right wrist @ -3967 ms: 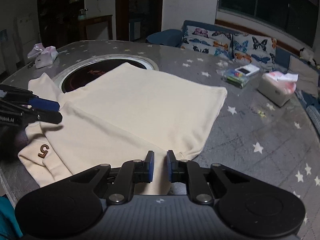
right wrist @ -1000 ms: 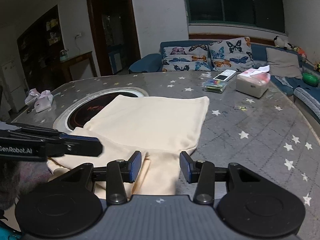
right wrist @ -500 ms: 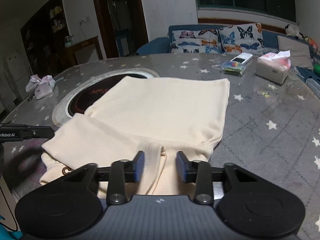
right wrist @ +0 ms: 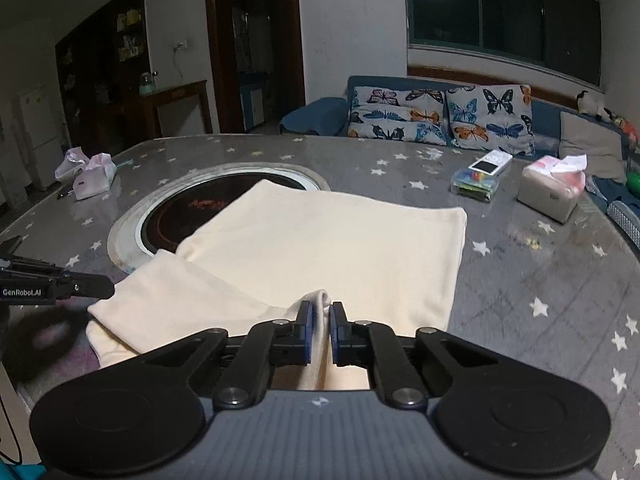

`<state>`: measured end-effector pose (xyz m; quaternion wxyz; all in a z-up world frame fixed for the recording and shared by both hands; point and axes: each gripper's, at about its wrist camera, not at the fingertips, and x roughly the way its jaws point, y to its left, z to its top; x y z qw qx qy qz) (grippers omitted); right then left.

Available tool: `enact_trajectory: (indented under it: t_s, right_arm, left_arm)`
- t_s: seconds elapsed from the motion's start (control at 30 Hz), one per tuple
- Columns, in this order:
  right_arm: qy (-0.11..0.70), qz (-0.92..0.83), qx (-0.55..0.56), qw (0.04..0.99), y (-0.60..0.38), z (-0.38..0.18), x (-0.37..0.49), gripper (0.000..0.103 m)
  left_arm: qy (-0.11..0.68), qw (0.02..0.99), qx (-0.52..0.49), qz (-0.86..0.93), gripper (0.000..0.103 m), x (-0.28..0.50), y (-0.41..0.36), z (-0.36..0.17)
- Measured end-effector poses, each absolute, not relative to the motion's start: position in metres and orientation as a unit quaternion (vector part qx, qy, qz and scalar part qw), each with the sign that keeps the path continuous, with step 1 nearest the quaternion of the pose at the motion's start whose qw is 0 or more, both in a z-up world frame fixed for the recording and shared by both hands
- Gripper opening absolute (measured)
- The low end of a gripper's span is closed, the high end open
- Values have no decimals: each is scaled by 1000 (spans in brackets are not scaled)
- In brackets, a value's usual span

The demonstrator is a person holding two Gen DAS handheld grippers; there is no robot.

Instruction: Fold clothes

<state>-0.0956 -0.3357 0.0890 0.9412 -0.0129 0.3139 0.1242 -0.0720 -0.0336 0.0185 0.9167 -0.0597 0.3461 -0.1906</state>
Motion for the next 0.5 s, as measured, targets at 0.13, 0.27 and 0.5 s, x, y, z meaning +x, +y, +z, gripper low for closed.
enact_trajectory:
  t_s: [0.13,0.27,0.5]
  right_arm:
    - [348,104,-11,932,-341,72,-87,10]
    - [335,97,-12,937,-347,79,-94,14]
    - [315,122,-19,941,-338,89,-96,16]
  left_arm:
    - [351,916,-60,-186,2,-71,-30,20]
    - [343,917,-73,-190,4,-63,-27,32]
    - [322,914,-58,-238,4,-34,-65,42]
